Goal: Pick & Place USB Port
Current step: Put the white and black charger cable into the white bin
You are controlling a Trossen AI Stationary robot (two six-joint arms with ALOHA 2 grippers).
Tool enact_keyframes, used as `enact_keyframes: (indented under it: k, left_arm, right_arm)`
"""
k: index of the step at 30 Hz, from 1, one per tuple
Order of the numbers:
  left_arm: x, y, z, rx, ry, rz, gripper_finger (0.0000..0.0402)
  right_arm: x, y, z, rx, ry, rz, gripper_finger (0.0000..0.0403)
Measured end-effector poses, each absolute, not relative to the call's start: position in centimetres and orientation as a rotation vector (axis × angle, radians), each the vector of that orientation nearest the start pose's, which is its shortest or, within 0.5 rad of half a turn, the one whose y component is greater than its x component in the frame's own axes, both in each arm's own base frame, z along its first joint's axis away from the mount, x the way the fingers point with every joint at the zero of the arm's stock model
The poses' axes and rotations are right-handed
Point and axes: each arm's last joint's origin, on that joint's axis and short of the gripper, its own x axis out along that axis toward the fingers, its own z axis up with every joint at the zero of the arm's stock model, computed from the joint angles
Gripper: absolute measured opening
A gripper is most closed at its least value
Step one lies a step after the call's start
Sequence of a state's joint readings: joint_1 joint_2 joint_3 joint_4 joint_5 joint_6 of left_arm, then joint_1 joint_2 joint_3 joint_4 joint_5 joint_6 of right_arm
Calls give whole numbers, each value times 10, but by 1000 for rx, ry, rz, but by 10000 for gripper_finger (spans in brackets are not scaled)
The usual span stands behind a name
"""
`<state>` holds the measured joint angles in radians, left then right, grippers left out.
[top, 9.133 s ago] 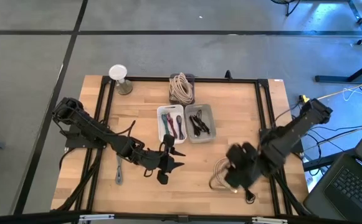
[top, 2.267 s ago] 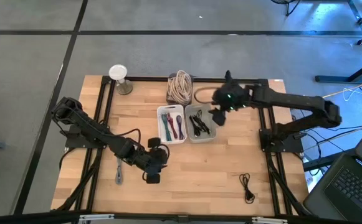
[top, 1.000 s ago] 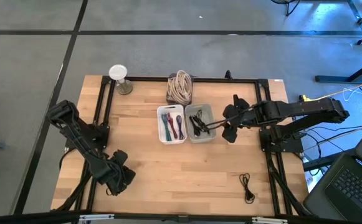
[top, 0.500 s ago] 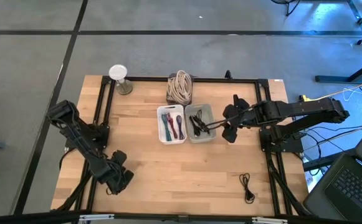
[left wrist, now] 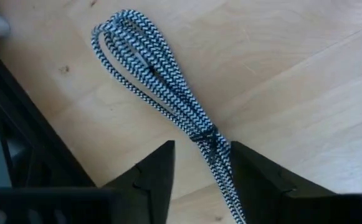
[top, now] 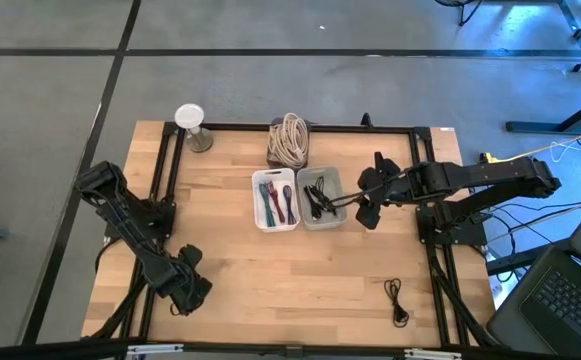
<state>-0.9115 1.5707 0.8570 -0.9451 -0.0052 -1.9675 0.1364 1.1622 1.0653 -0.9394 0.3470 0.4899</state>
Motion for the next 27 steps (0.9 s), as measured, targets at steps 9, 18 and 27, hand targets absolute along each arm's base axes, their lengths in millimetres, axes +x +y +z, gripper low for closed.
enact_keyframes:
  k: [9, 18, 27]
  left_arm:
    - [147, -185, 155, -733, 1350, 904, 190]
    - [140, -177, 130, -737, 1384, 900, 170]
    - [144, -181, 138, -690, 1366, 810, 21]
  right_arm:
    - [212, 19, 300, 197, 931, -429, 200]
    - [212, 19, 300, 194, 934, -429, 200]
    - [212, 19, 300, 193, 935, -429, 200]
